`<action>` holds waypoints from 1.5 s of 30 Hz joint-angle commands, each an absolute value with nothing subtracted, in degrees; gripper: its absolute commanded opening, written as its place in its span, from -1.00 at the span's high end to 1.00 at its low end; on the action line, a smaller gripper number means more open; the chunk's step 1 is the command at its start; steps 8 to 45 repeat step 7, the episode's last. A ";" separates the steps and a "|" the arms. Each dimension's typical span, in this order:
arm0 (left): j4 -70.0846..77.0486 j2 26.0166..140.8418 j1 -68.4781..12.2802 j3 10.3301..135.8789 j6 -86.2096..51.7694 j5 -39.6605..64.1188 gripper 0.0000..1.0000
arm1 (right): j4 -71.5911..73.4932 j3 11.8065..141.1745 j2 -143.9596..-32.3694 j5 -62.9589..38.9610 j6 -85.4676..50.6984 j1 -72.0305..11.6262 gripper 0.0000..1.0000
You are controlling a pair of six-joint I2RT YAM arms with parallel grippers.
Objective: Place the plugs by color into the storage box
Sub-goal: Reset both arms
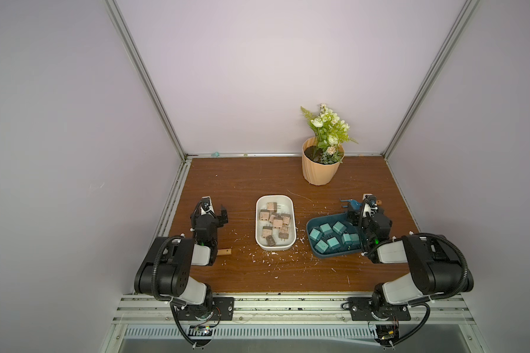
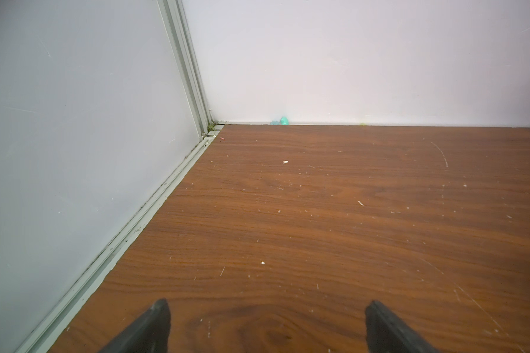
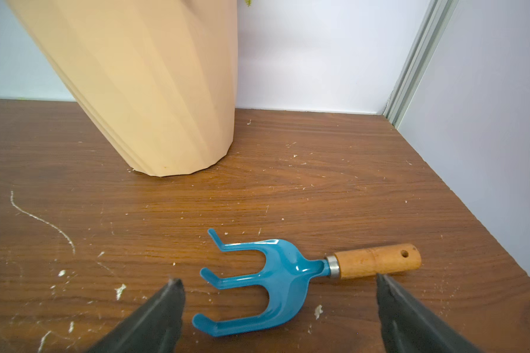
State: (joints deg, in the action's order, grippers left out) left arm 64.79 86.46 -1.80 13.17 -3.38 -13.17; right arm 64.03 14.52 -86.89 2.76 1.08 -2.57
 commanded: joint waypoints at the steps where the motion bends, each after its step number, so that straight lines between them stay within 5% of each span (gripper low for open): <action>1: 65.65 87.27 -1.86 14.98 -3.11 -13.60 -1.00 | 67.48 14.75 -86.31 3.23 1.89 -2.83 -0.99; 45: 67.34 86.01 -1.67 13.44 -2.97 -12.94 -1.00 | 67.49 14.71 -86.22 3.25 1.85 -2.82 -1.00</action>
